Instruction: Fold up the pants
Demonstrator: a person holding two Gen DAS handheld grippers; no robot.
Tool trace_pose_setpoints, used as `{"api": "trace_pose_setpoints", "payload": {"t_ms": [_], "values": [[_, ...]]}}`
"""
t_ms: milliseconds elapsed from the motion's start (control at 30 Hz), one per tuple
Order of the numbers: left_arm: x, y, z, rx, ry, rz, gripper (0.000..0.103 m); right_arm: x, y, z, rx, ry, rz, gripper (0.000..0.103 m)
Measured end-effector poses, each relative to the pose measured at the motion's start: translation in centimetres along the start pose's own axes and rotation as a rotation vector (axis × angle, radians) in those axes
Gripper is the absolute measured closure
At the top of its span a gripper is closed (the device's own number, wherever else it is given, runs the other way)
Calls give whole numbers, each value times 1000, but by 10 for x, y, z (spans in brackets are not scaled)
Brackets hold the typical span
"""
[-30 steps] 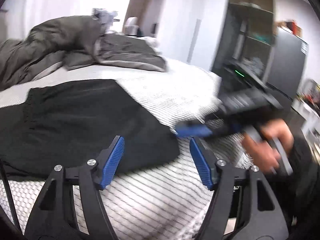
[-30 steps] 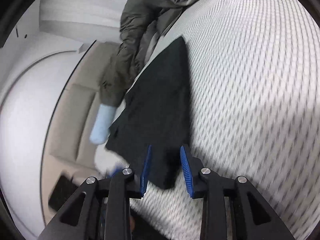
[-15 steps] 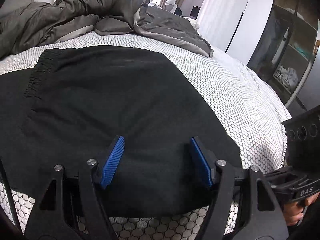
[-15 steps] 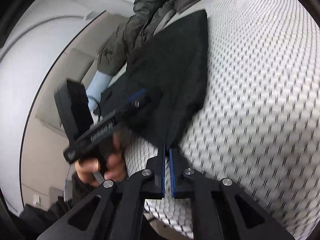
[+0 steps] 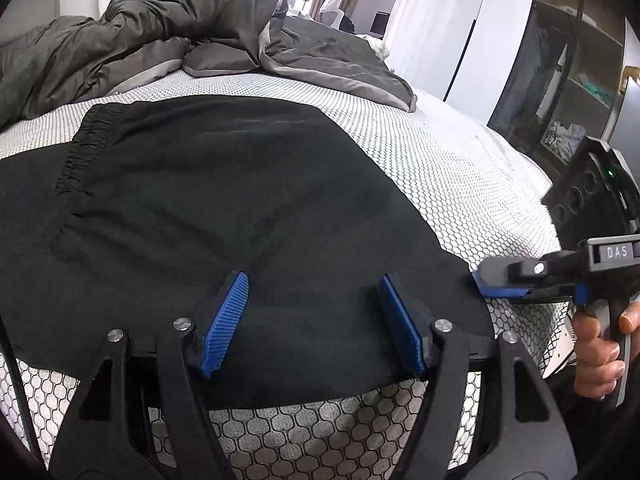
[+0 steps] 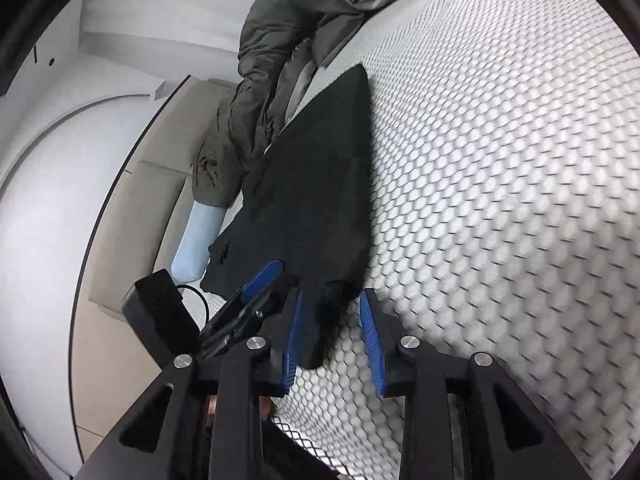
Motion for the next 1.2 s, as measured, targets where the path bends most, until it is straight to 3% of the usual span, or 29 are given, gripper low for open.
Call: {"api": "trace_pose_setpoints", "payload": {"t_ms": [100,167,200,267,333,400,500,533,633,733,900,1000,1200], "values": [[0,0,-2,1,3,1,37,-17,2,-7,40,32,-42,77],[1,0,-2,3,8,2,37,-24,7,-16,88,69,-47,91],[2,1,-2,3,8,2,37,-37,1,-22,95,74,-57,94],[3,1,-2,-1,1,-3,37,-43,20,-23,106,62,-88,96],[6,2,0,-16,-9,-5,37,-45,33,-29,170,114,-126,96],[13,5,6,-37,8,5,37,-37,37,-35,195,112,-119,92],[20,5,21,-88,53,47,30,-4,34,-37,186,101,17,60],[17,4,27,-106,52,48,30,5,28,-36,178,114,62,50],[-3,9,48,-175,32,-25,28,0,6,-34,150,158,68,50],[-17,20,61,-298,-104,-53,27,-21,-17,-29,141,216,-1,50],[-18,19,58,-258,-83,-73,27,-51,-44,-28,231,307,-92,50],[-19,18,58,-260,-88,-76,27,-69,-71,-28,258,375,-105,66],[-20,16,51,-244,-61,-89,27,-85,-129,-28,257,371,-148,75]]}}
Point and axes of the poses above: each gripper's, at about its wrist camera, not at the fingertips, and x roughly against the way its jaws point, z to its right, y to its underside, the point moved 4 cm from there along -x, roughly the way its jaws point, and after that the axes turned 13 degrees about -z, right-handed, at the moved point
